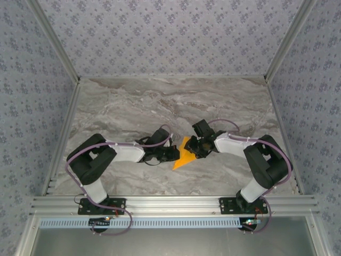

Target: Fold a paper plane with a square sheet of paper (pick it up from the middle)

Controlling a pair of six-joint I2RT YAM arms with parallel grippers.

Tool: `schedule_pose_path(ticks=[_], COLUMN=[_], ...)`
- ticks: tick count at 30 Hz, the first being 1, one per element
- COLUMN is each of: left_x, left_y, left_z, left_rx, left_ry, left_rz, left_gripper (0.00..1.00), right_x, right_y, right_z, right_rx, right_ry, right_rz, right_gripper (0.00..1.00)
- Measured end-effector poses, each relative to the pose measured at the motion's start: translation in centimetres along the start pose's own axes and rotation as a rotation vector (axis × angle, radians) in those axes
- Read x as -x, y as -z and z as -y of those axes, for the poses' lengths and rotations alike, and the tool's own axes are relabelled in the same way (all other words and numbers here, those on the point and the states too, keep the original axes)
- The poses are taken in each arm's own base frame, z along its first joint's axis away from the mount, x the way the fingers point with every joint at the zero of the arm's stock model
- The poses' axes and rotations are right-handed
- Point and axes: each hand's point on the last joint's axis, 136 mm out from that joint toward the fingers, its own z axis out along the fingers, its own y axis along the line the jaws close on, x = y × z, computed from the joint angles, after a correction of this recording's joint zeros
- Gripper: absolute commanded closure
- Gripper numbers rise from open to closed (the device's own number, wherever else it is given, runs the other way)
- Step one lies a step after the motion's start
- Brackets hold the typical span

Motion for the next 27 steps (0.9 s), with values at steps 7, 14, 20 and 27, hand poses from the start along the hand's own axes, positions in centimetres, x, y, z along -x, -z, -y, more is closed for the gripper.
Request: schedule_pose_path(ticks=[7,14,20,27], left_x=[0.3,0.3,0.3,1.6], left_y=[0.1,0.1,0.2,1.8], left_z=[-0.2,-0.3,-0.3,0.5], left_rx=[0.014,0.021,0.025,0.008], left_ry=[-0.003,-0.01,-0.022,-0.043], left_rz=[0.006,0.002,0.0,0.043], left_gripper=[0.9,0.89,0.81,0.66], right_x=[0.0,0.0,0.0,0.1], right_y=[0.0,0.0,0.1,0.2], right_z=[0.2,0.3,0.3,0.4], right_rx=[-0.017,-0.027,-0.026,-0.022], right_ry=[-0.017,-0.022,-0.026,-0.024], right_rz=[0.011,0.024,0.032,0.043], right_gripper=[0.71,0.71,0.71,0.7])
